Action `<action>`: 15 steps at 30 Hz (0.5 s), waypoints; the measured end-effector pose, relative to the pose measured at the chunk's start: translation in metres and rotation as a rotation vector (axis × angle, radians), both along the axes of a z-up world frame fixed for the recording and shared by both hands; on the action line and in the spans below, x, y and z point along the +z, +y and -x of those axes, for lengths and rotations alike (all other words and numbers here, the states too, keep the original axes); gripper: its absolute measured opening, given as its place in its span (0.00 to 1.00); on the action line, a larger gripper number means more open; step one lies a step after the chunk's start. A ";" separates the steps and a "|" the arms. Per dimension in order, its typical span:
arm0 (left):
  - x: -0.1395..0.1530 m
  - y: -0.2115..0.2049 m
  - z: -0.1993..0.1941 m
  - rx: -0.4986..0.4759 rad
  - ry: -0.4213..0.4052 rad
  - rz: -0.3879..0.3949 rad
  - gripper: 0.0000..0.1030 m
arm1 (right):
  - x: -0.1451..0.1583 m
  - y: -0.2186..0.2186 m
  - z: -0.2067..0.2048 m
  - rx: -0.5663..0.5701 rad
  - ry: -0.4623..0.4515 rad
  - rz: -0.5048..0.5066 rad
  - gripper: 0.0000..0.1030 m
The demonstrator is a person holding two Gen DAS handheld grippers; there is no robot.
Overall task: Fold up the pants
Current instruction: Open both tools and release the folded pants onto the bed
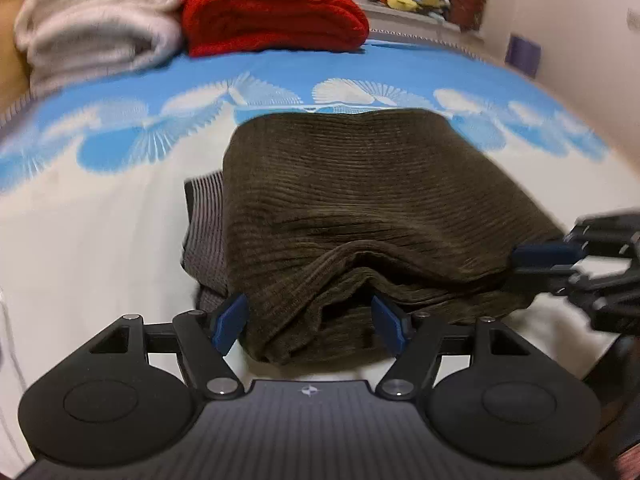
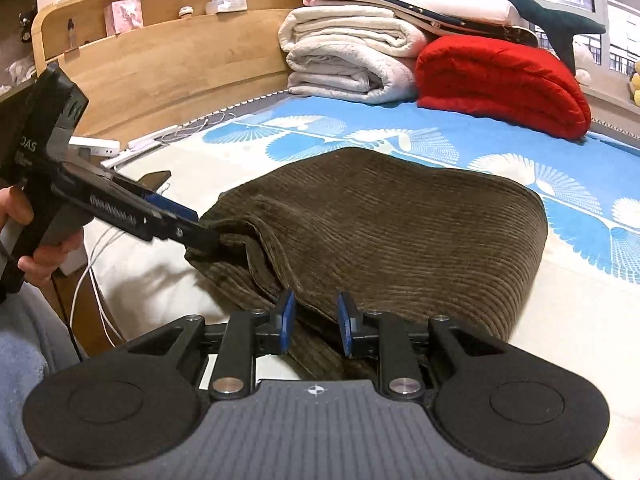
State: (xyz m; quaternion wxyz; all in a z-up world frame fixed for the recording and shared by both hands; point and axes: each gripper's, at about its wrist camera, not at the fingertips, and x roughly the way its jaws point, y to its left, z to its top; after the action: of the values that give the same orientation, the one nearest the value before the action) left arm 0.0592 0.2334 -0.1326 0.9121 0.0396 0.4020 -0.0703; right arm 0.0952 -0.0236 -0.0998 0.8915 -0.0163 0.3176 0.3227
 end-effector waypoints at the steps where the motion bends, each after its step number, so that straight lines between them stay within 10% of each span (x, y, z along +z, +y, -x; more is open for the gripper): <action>1: -0.004 -0.003 -0.002 0.023 -0.001 -0.054 0.62 | -0.001 0.001 0.001 0.002 -0.002 0.004 0.24; 3: -0.015 0.003 -0.009 0.066 0.022 -0.120 0.45 | -0.001 0.002 0.001 0.006 -0.003 0.005 0.24; 15: 0.003 0.047 0.025 0.226 0.078 0.060 0.48 | 0.028 -0.018 -0.034 -0.078 0.002 -0.183 0.24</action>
State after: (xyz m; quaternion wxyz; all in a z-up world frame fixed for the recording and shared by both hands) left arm 0.0340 0.2808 -0.1297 0.8987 -0.0360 0.4366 0.0197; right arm 0.1288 -0.0415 -0.0721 0.9008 0.0776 0.2881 0.3156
